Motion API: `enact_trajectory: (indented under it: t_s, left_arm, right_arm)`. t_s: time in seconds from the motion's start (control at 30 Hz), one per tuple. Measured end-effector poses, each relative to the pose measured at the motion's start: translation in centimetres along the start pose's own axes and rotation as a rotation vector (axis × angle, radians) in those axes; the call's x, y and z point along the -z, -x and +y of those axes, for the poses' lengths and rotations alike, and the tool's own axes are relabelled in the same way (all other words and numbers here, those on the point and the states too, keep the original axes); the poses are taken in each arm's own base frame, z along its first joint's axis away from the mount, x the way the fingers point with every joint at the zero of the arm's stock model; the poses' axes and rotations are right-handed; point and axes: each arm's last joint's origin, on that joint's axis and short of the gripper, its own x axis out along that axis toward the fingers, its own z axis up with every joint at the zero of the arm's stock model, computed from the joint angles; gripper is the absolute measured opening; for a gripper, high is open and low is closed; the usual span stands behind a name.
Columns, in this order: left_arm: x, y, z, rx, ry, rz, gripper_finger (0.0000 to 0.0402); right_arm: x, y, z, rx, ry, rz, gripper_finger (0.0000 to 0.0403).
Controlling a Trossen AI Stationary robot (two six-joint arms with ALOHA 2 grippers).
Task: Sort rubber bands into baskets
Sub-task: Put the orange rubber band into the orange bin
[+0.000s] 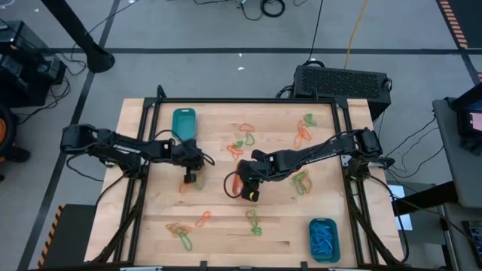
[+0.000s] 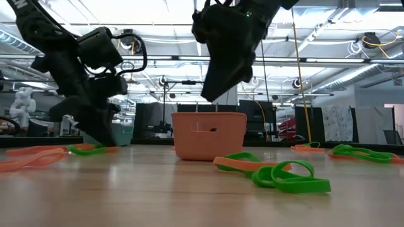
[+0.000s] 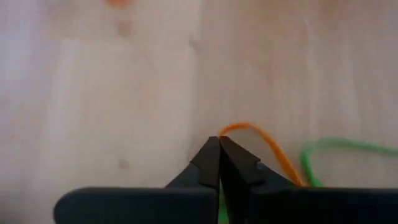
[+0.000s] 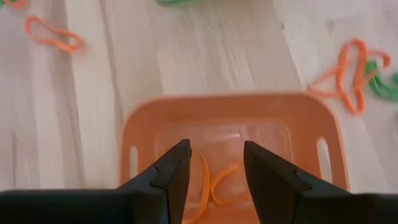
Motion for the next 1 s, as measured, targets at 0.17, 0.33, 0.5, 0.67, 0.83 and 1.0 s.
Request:
enact_trajectory:
  t_s: [0.17,0.33,0.5,0.67,0.83,1.0]
  left_arm:
    - [-1.5,1.1,0.2,-0.085,0.001,-0.130,0.0004]
    - [-2.3,2.6,-0.3,-0.068,-0.034,-0.225,0.0003]
    - [-2.7,4.2,-0.9,-0.012,-0.060,-0.311,0.0003]
    - [-3.1,5.6,-1.2,-0.001,-0.076,-0.391,0.0002]
    - [-3.3,6.6,-1.2,-0.005,-0.087,-0.454,0.0002]
    - [-3.4,6.9,-1.2,-0.009,-0.096,-0.472,0.0002]
  right_arm:
    - [-1.0,0.4,0.2,0.004,0.067,-0.069,0.0141]
    - [-2.7,0.7,0.4,0.014,0.132,-0.245,0.0141]
    - [-3.8,1.0,0.4,0.037,0.145,-0.366,0.0141]
    - [-4.6,0.3,-0.3,0.088,0.095,-0.441,0.0141]
    - [-5.2,-1.4,-0.7,0.065,0.029,-0.490,0.0146]
    - [-5.3,-1.8,-1.5,0.064,-0.052,-0.488,0.0182]
